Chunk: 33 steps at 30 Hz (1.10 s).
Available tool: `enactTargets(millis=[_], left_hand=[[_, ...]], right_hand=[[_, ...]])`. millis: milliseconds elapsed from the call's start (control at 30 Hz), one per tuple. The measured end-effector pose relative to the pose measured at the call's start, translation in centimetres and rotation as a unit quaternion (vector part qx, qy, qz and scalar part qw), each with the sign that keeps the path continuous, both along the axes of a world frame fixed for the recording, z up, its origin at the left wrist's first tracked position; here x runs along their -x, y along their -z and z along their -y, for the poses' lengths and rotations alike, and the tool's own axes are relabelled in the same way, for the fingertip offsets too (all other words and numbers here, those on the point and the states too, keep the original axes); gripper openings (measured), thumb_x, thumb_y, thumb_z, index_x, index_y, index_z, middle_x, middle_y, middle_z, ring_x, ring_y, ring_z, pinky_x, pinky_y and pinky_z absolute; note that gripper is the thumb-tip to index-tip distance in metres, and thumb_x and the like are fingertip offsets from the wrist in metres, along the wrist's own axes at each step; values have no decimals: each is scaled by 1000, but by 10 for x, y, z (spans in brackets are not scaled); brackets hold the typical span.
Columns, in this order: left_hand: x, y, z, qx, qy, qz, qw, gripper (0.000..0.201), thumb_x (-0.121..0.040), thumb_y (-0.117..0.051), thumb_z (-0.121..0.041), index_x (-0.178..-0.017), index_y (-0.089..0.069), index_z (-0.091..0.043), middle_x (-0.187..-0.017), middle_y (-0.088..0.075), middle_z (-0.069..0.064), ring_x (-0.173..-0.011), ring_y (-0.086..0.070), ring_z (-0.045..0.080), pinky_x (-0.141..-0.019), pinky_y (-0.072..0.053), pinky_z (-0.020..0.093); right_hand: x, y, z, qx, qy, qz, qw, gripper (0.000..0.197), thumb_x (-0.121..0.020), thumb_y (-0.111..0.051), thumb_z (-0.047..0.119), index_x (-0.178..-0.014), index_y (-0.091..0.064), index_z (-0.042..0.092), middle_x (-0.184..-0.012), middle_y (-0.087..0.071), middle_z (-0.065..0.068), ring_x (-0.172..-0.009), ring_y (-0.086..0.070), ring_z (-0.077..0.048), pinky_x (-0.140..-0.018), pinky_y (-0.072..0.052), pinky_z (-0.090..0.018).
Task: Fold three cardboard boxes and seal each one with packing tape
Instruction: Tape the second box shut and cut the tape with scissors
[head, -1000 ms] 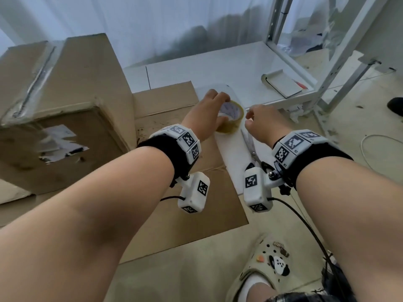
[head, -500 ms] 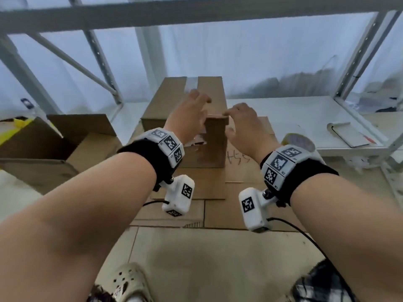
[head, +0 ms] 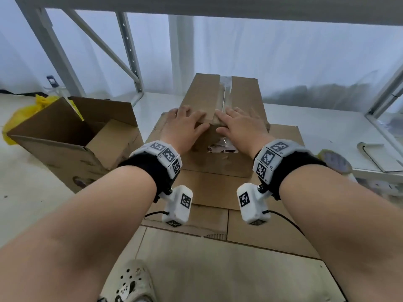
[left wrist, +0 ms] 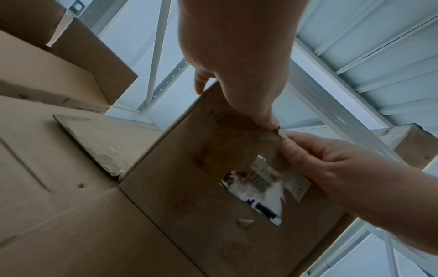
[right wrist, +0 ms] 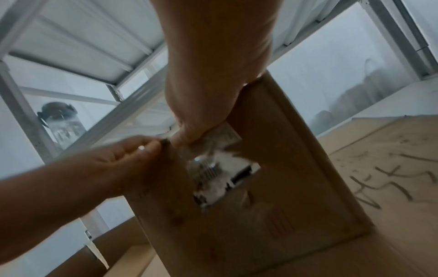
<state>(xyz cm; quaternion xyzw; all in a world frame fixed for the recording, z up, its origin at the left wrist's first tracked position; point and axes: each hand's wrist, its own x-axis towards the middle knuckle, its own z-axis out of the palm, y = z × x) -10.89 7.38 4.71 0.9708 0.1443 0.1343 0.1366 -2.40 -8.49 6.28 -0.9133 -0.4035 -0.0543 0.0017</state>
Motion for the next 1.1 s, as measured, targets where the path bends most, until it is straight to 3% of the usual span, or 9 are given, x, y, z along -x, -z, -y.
enactTargets(millis=[100,267,433,467,633,833,933,1033,1100], left_hand=[[3,14,-2,-33,-8,33,999,49,-94,-45,-51,-140,-40,-34,-145,-32,7,-132,-22,35,-108,-29,45],[3,22,0,-49,-14,51,997,53,-92,-48,-51,-142,-37,-34,-148,-29,7,-136,-20,33,-111,-29,45],[3,20,2,-108,16,47,993,54,-96,-42,-47,-144,-35,-22,-154,-26,6,-145,-11,28,-119,0,44],[2,17,2,-126,31,40,991,56,-96,-40,-49,-143,-34,-20,-154,-27,5,-145,-13,26,-120,1,43],[-6,1,8,-187,56,9,981,57,-92,-42,-56,-141,-35,-27,-141,-40,4,-128,-36,31,-105,-26,46],[-8,8,18,-272,19,-83,959,89,-77,-65,-57,-146,-20,-23,-142,-32,11,-126,-35,37,-101,-31,52],[-9,7,17,-260,30,-45,964,81,-79,-54,-67,-140,-30,-19,-136,-39,11,-123,-38,35,-100,-31,49],[-17,-3,20,-227,94,4,969,67,-85,-42,-68,-129,-44,-16,-133,-48,7,-122,-45,29,-100,-33,43],[-25,-8,24,-245,110,-11,963,70,-87,-39,-68,-140,-36,-23,-142,-44,3,-124,-43,29,-100,-34,44]], right_hand=[[4,24,-1,-38,-3,71,997,58,-99,-36,49,-150,-25,24,-156,-30,-4,-144,-26,-25,-115,-17,-45],[1,28,-1,1,-19,114,993,72,-94,-46,52,-151,-22,15,-156,-27,-10,-143,-25,-30,-115,-19,-46],[6,29,0,25,-24,115,993,89,-84,-60,56,-151,-19,14,-155,-27,-9,-143,-25,-29,-116,-18,-45],[5,25,1,13,-27,102,994,90,-82,-62,58,-150,-21,15,-154,-29,-7,-142,-26,-28,-116,-19,-43],[0,9,7,-41,-29,72,996,69,-90,-56,48,-147,-33,15,-150,-38,-7,-138,-35,-25,-111,-30,-40],[11,26,1,-3,-7,97,995,88,-82,-69,43,-149,-22,12,-156,-25,-11,-144,-23,-27,-119,-15,-40],[3,19,8,-59,-23,43,997,78,-85,-67,42,-149,-29,17,-155,-30,-5,-144,-27,-22,-118,-18,-35],[-12,-3,23,-170,-51,-64,982,47,-91,-60,40,-135,-54,23,-137,-56,2,-126,-50,-16,-105,-38,-30],[-24,-11,29,-196,-25,-98,975,35,-96,-49,40,-125,-63,27,-124,-65,2,-115,-58,-18,-99,-43,-34]])
